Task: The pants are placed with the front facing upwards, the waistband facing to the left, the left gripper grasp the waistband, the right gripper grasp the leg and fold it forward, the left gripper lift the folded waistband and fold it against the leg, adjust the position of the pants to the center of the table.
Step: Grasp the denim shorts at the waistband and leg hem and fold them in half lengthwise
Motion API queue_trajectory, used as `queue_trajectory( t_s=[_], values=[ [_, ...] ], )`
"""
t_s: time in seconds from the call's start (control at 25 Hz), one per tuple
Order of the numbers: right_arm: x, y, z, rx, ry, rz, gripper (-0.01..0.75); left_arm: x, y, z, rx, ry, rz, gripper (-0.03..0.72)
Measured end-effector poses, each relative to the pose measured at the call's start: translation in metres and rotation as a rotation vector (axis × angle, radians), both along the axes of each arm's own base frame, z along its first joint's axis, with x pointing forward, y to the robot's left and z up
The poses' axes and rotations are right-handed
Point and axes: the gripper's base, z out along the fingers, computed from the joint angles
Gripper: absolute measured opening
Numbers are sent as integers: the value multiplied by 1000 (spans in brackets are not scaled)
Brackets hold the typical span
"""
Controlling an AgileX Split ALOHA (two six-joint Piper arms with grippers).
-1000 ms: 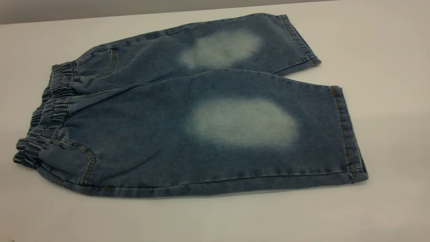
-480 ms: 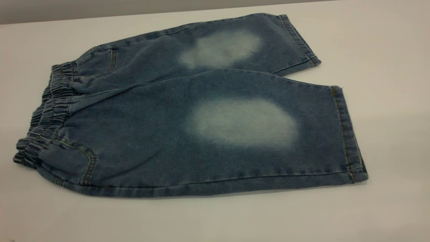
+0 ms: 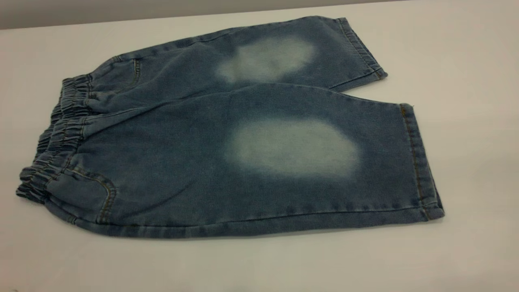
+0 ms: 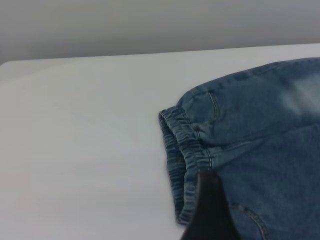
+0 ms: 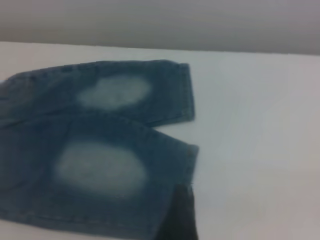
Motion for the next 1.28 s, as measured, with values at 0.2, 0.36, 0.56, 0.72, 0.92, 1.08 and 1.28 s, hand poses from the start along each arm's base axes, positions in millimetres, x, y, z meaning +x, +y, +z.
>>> queue_trajectory(
  t_s=[0.2, 0.36, 0.56, 0.72, 0.92, 1.08, 1.28],
  values=[
    [38, 5, 1, 45, 111, -5, 584, 46, -6, 8, -11, 113, -46, 475],
    [67, 11, 2, 104, 142, 2, 577, 87, -15, -3, -66, 231, -101, 475],
    [95, 14, -10, 120, 252, -8, 540, 125, -26, -26, -126, 373, -178, 475],
    [117, 15, -21, 105, 341, -23, 528, 147, -29, -47, -149, 501, -186, 475],
    [143, 15, -43, 86, 431, -50, 527, 164, -30, -71, -193, 639, -140, 475],
    [160, 16, -66, 93, 521, -69, 527, 175, -29, -88, -212, 715, -97, 475],
    [173, 21, -99, 123, 647, -64, 527, 179, -21, -104, -156, 818, -11, 475]
  ],
)
